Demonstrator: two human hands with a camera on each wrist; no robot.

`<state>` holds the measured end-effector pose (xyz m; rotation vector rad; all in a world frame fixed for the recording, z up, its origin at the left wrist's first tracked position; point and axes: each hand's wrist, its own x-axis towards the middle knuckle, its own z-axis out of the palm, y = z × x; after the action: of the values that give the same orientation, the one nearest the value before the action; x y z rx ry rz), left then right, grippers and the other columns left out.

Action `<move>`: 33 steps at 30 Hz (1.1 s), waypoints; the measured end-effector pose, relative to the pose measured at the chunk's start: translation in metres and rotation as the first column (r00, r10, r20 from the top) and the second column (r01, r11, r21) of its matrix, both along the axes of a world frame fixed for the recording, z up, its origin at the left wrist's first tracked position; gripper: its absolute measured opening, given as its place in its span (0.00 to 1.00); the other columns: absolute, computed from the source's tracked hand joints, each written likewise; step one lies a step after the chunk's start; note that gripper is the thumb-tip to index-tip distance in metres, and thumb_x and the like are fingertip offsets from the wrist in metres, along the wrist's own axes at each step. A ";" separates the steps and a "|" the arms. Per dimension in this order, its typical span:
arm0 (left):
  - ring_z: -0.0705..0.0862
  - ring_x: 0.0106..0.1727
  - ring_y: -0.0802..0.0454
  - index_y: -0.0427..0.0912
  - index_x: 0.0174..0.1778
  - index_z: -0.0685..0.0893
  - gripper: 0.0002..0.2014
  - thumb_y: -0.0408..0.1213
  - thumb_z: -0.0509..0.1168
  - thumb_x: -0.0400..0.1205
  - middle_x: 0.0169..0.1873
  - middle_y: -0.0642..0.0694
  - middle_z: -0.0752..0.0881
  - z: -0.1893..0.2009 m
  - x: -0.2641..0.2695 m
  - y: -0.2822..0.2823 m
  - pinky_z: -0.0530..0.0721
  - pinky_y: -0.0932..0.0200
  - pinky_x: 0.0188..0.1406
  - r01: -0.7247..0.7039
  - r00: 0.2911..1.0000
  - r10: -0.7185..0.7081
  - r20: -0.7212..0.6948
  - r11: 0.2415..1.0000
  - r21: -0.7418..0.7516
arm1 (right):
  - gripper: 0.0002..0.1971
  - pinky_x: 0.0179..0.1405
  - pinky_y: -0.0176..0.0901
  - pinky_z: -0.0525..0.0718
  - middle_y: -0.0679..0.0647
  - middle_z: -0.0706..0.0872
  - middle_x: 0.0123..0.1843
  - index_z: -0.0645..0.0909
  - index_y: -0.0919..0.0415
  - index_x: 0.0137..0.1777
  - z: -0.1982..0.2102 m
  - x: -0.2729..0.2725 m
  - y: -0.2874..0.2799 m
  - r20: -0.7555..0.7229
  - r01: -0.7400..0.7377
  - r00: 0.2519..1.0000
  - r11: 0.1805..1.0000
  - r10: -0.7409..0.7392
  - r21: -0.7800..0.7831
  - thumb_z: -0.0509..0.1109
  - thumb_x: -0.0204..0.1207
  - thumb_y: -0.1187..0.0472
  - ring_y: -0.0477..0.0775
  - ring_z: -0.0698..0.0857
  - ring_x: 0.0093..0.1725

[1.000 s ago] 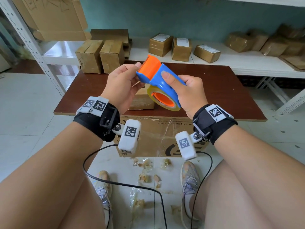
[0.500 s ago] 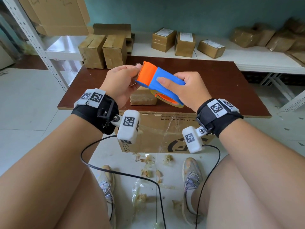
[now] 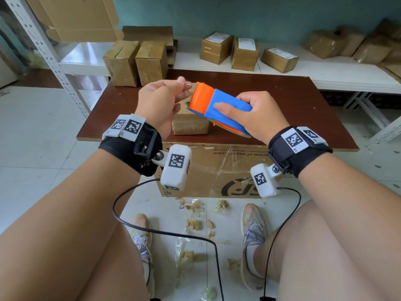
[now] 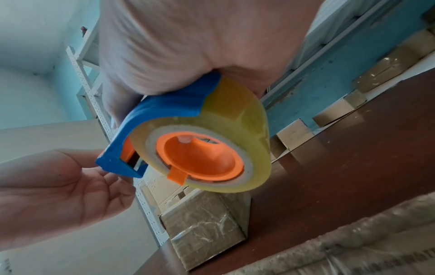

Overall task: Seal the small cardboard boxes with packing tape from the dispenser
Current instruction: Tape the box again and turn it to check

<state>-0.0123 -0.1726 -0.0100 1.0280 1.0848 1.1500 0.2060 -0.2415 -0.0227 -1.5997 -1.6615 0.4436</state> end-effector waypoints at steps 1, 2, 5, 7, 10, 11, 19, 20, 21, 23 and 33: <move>0.90 0.42 0.62 0.41 0.47 0.90 0.07 0.37 0.70 0.90 0.47 0.48 0.96 0.000 -0.002 0.001 0.81 0.61 0.42 0.014 1.000 -0.014 -0.007 0.999 0.034 | 0.39 0.32 0.46 0.72 0.70 0.79 0.34 0.78 0.72 0.36 0.000 0.003 -0.001 0.005 0.010 1.000 1.000 -0.010 0.001 0.75 0.74 0.29 0.66 0.77 0.32; 0.91 0.47 0.60 0.43 0.45 0.90 0.08 0.37 0.71 0.90 0.50 0.48 0.96 0.000 -0.004 0.001 0.82 0.59 0.46 0.036 0.999 -0.034 -0.025 0.996 0.077 | 0.39 0.32 0.47 0.71 0.70 0.79 0.34 0.78 0.72 0.35 0.000 0.005 -0.002 0.010 0.017 1.000 1.000 -0.017 0.005 0.75 0.74 0.28 0.66 0.77 0.31; 0.91 0.53 0.55 0.46 0.44 0.92 0.08 0.39 0.72 0.89 0.52 0.47 0.96 -0.001 -0.009 0.000 0.83 0.54 0.56 0.057 0.997 -0.049 -0.056 0.987 0.148 | 0.38 0.32 0.47 0.73 0.69 0.81 0.34 0.80 0.71 0.36 -0.001 0.010 -0.005 0.021 0.018 1.000 1.000 -0.018 0.022 0.74 0.75 0.29 0.68 0.79 0.34; 0.91 0.51 0.56 0.46 0.43 0.93 0.09 0.39 0.72 0.89 0.51 0.47 0.97 -0.002 -0.008 0.000 0.83 0.55 0.56 0.041 0.998 -0.034 -0.053 0.989 0.144 | 0.37 0.32 0.47 0.74 0.68 0.81 0.34 0.81 0.70 0.37 -0.002 0.011 -0.006 0.028 0.012 1.000 1.000 -0.013 0.022 0.74 0.76 0.30 0.68 0.80 0.35; 0.90 0.46 0.58 0.47 0.38 0.93 0.13 0.38 0.72 0.89 0.46 0.47 0.96 0.000 -0.006 0.002 0.82 0.57 0.51 -0.007 0.999 0.012 -0.039 0.993 0.120 | 0.39 0.32 0.48 0.74 0.68 0.81 0.34 0.81 0.70 0.37 -0.004 0.009 -0.006 0.022 0.004 1.000 1.000 -0.004 0.014 0.73 0.75 0.27 0.68 0.81 0.34; 0.90 0.46 0.58 0.46 0.38 0.93 0.12 0.38 0.72 0.89 0.46 0.46 0.96 0.000 -0.005 0.002 0.82 0.57 0.51 -0.017 0.999 0.023 -0.045 0.991 0.136 | 0.40 0.32 0.49 0.74 0.69 0.81 0.34 0.80 0.70 0.37 -0.004 0.007 -0.006 0.018 0.009 1.000 1.000 -0.009 0.014 0.72 0.74 0.26 0.69 0.80 0.34; 0.87 0.40 0.60 0.41 0.45 0.93 0.09 0.42 0.74 0.86 0.41 0.51 0.93 -0.003 0.020 -0.015 0.85 0.65 0.44 -0.029 0.881 0.291 -0.373 0.820 0.571 | 0.41 0.29 0.52 0.68 0.64 0.74 0.28 0.72 0.67 0.31 0.003 0.001 0.001 0.139 0.153 0.977 0.985 -0.163 0.076 0.69 0.74 0.23 0.55 0.69 0.27; 0.85 0.39 0.62 0.42 0.44 0.91 0.09 0.42 0.73 0.87 0.40 0.51 0.91 -0.003 0.024 -0.016 0.83 0.68 0.42 -0.037 0.870 0.321 -0.374 0.798 0.601 | 0.41 0.29 0.52 0.68 0.62 0.73 0.27 0.71 0.64 0.30 0.004 0.001 0.003 0.163 0.180 0.968 0.980 -0.191 0.085 0.69 0.74 0.22 0.55 0.69 0.27; 0.84 0.38 0.64 0.44 0.44 0.90 0.07 0.41 0.73 0.87 0.40 0.52 0.90 -0.004 0.028 -0.016 0.81 0.69 0.42 -0.040 0.865 0.337 -0.370 0.784 0.620 | 0.40 0.28 0.51 0.67 0.57 0.71 0.25 0.70 0.62 0.29 0.005 0.001 0.003 0.182 0.205 0.959 0.975 -0.219 0.089 0.68 0.74 0.22 0.54 0.69 0.26; 0.84 0.39 0.64 0.46 0.45 0.90 0.06 0.40 0.71 0.87 0.41 0.54 0.90 -0.007 0.032 -0.015 0.84 0.67 0.44 -0.027 0.855 0.340 -0.391 0.783 0.622 | 0.38 0.27 0.48 0.64 0.51 0.67 0.24 0.66 0.57 0.27 0.006 -0.002 0.003 0.209 0.256 0.941 0.963 -0.267 0.082 0.69 0.74 0.22 0.54 0.67 0.26; 0.81 0.40 0.65 0.33 0.49 0.85 0.08 0.35 0.69 0.89 0.41 0.55 0.86 0.011 0.040 -0.028 0.84 0.61 0.45 -0.004 0.902 0.339 -0.267 0.626 0.780 | 0.32 0.29 0.52 0.63 0.55 0.73 0.31 0.70 0.58 0.34 -0.017 0.057 0.044 0.177 0.577 0.812 0.810 -0.556 -0.101 0.68 0.80 0.29 0.67 0.77 0.39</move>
<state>0.0281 -0.2010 0.0007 1.9335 1.0156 1.6855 0.2630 -0.1977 -0.0398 -2.1811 -1.1674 0.1452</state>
